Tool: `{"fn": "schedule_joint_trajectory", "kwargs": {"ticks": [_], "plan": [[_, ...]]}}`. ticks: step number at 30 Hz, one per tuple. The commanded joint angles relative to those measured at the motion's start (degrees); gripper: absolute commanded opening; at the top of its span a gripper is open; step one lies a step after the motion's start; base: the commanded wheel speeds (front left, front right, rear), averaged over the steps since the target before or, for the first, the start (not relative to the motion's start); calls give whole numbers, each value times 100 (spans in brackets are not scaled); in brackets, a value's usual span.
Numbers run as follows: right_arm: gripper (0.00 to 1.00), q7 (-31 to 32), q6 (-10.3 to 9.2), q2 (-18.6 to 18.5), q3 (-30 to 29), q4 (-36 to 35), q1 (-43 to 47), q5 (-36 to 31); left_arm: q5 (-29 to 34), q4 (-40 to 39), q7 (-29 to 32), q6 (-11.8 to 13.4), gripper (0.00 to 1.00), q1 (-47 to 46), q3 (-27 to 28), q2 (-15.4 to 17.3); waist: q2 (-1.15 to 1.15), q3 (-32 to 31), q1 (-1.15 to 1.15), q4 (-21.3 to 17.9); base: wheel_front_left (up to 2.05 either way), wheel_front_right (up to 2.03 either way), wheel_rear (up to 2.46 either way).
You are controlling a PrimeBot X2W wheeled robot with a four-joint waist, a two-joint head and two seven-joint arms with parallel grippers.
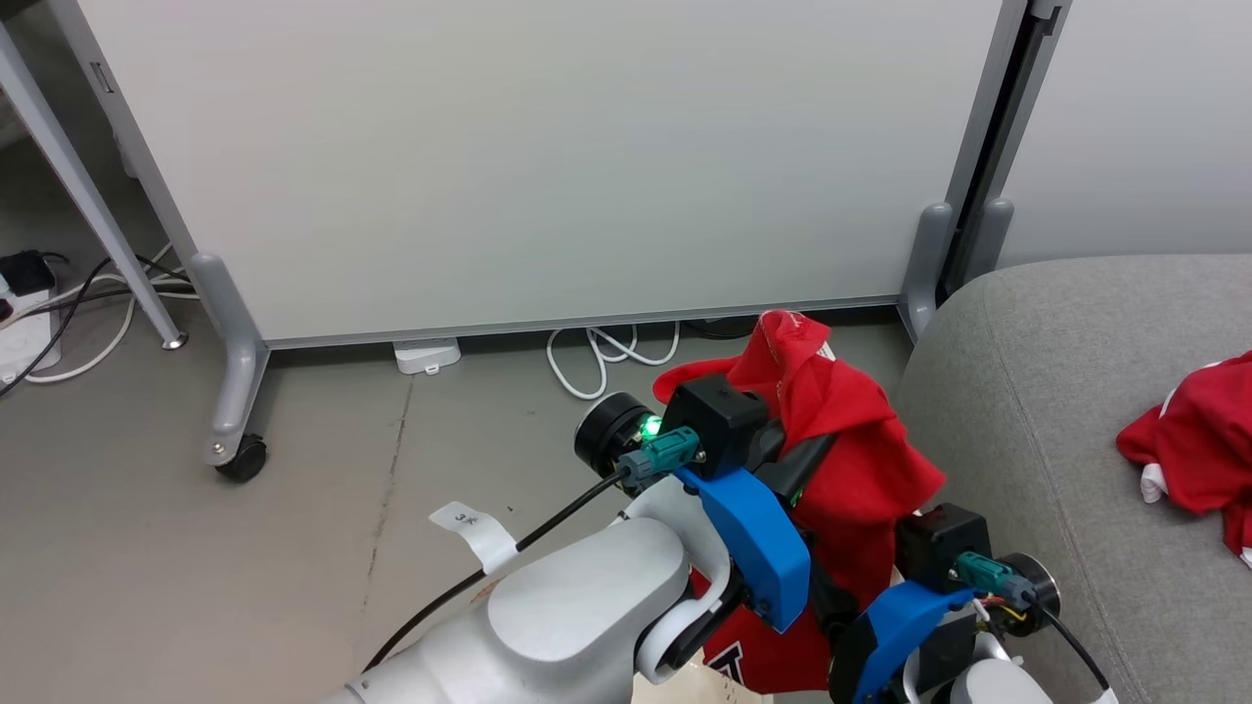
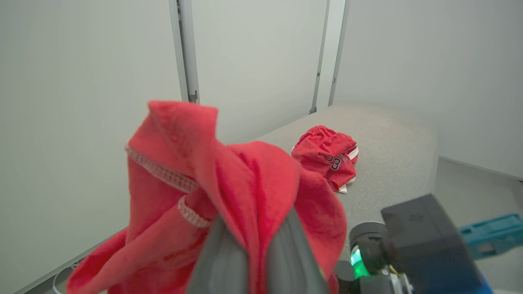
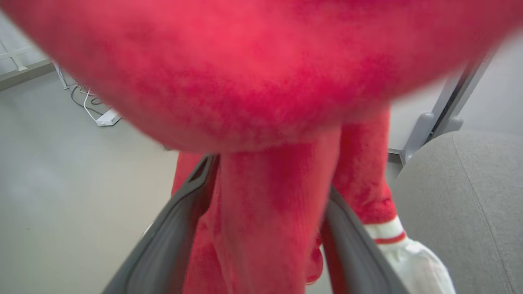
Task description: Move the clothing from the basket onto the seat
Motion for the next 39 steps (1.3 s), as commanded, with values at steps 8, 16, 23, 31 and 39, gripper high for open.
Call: {"fn": "schedule_joint_trajectory", "kwargs": {"ticks": [8,16,23,31,39], "plan": [[0,-266,3,-2,170,549,-411,150,-56,28,-60,12,0,-111,-39,-1,0,11,0,11,0,0,0],[0,-475,3,-2,191,761,-524,140,-98,86,-71,26,0,-128,-64,0,0,5,0,-30,0,0,0],[0,-539,3,-2,190,831,-572,129,-108,104,-80,35,0,-132,-78,0,0,1,0,-55,0,0,0],[0,-577,3,-2,208,856,-586,125,-136,123,-92,67,45,-135,-86,0,0,5,0,-79,0,0,0],[0,-613,3,-2,225,868,-590,153,-98,164,-92,95,100,-118,-93,-1,0,2,0,-101,0,0,0]]}}
